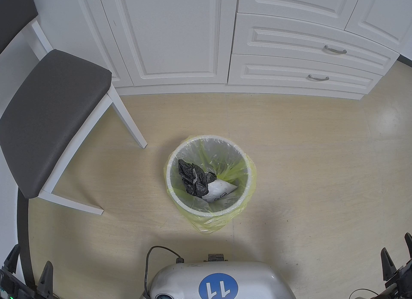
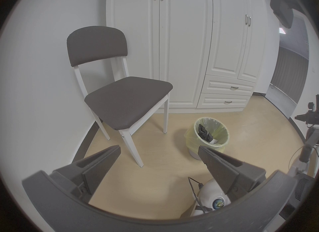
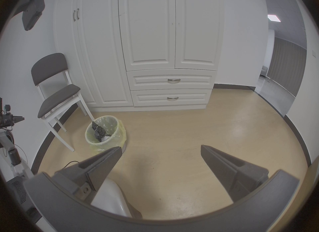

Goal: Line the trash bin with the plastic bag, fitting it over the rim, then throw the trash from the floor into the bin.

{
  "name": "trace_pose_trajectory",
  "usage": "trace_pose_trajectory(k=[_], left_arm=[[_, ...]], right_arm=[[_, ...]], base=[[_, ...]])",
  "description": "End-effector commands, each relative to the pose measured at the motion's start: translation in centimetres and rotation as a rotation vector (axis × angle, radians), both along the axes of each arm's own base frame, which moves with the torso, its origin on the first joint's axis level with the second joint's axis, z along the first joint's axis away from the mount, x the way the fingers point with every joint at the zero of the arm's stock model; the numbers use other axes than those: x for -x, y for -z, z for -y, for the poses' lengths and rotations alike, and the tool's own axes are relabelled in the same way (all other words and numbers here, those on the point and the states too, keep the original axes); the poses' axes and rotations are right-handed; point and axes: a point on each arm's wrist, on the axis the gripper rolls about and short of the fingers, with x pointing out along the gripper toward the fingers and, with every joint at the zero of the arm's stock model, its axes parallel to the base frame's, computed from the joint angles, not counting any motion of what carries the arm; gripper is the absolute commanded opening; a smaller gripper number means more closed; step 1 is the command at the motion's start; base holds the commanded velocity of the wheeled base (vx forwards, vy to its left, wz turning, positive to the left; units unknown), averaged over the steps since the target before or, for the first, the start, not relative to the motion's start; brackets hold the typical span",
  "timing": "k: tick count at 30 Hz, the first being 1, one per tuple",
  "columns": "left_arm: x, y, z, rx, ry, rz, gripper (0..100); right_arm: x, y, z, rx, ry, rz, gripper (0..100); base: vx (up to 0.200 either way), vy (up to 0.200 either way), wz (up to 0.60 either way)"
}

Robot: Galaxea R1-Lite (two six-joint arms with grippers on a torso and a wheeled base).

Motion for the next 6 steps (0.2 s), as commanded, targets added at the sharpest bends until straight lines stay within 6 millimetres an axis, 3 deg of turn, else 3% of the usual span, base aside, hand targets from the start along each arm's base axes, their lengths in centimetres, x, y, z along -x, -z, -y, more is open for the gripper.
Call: trace_pose_trajectory(k=[1,6], left_arm=[[-0.01,0.53,0.0,0.0,0.0,-0.002,100],[-0.01,0.53,0.0,0.0,0.0,-0.002,100]], right_arm=[[0.0,0.44,0.0,0.0,0.0,0.0,100],[0.0,0.44,0.0,-0.001,0.001,0.0,100]], base=[[0.0,0.0,0.0],[0.0,0.0,0.0]])
